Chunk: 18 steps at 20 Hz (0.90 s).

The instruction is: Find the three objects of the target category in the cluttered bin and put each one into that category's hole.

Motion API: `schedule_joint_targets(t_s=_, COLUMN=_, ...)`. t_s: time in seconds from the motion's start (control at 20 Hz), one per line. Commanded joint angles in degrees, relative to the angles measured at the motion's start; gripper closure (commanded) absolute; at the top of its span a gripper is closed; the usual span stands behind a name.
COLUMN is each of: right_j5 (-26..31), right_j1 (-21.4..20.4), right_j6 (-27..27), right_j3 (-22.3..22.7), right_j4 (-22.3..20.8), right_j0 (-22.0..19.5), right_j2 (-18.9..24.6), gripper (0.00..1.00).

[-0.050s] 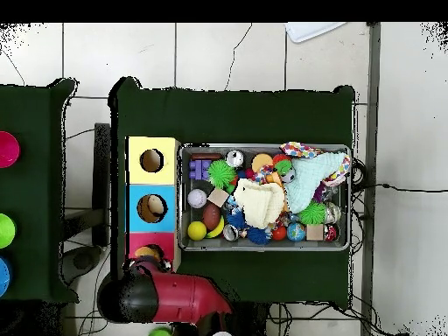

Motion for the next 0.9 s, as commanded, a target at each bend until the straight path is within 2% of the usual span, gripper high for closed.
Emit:
schedule_joint_targets(t_s=0.05, right_j5=6.3, right_j1=-0.8, right_j6=4.3, right_j3=-1.1, right_j4=-3.1, right_j0=-2.6, right_j2=0.7, gripper=0.0)
schedule_joint_targets(t_s=0.75, right_j5=6.0, right_j1=0.8, right_j6=3.0, right_j3=-1.8, right_j4=-8.4, right_j0=-5.6, right_j2=0.6, gripper=0.0)
schedule_joint_targets(t_s=0.9, right_j5=6.3, right_j1=0.0, right_j6=3.1, right_j3=-0.8, right_j4=-9.1, right_j0=-6.2, right_j2=1.1, gripper=0.0)
